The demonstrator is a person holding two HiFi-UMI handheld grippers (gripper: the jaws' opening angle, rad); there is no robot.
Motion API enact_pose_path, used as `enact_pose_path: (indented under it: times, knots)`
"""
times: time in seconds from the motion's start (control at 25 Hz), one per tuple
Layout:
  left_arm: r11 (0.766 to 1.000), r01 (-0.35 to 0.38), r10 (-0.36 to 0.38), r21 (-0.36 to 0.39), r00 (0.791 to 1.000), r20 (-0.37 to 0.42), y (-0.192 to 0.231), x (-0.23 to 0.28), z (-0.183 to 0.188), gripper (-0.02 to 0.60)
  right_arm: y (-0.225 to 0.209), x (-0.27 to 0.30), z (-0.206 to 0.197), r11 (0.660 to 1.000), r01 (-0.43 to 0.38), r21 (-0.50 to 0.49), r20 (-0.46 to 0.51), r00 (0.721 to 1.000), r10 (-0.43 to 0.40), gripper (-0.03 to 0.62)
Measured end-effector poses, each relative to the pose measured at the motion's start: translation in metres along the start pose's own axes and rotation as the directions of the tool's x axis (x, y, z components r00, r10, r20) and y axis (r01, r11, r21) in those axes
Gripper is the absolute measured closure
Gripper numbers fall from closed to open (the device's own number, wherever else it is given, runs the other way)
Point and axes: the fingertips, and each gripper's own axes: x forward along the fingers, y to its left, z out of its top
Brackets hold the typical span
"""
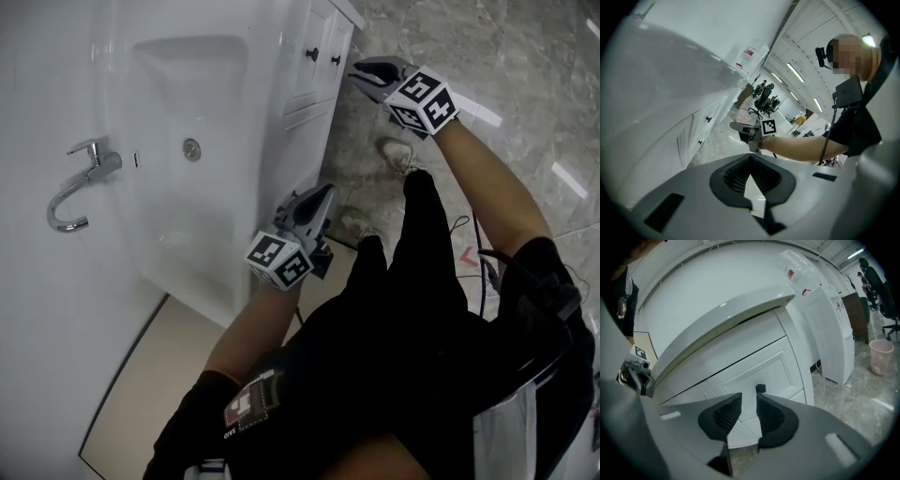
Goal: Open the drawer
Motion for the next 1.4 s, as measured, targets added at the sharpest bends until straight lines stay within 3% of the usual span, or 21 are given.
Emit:
enact_pose_path:
  times: [0.4,0.72,1.16,1.28,1.4]
  knots:
    - [0.998,-0.062,0.062,-0.027,0.998,0.015,0.042,0.022,-0.016,0.594,-0.021,0.067,0.001,0.997,-0.069,0.045,0.013,0.998,0.068,0.443]
    - [0.997,-0.067,0.067,-0.040,0.998,0.014,0.052,0.030,-0.026,0.594,-0.033,0.099,-0.002,0.995,-0.080,0.062,0.009,0.997,0.080,0.398]
    - [0.997,-0.057,0.059,-0.056,0.998,0.030,0.058,0.035,-0.023,0.594,-0.037,0.127,-0.002,0.997,-0.067,0.036,-0.018,0.998,0.068,0.404]
    - [0.997,-0.055,0.057,-0.057,0.998,0.028,0.058,0.033,-0.024,0.594,-0.041,0.127,-0.002,0.999,-0.041,0.030,-0.025,0.999,0.042,0.456]
    - [0.997,-0.049,0.051,-0.059,0.998,0.030,0.056,0.032,-0.024,0.594,-0.041,0.127,-0.003,0.999,-0.032,-0.004,-0.047,0.998,0.032,0.463]
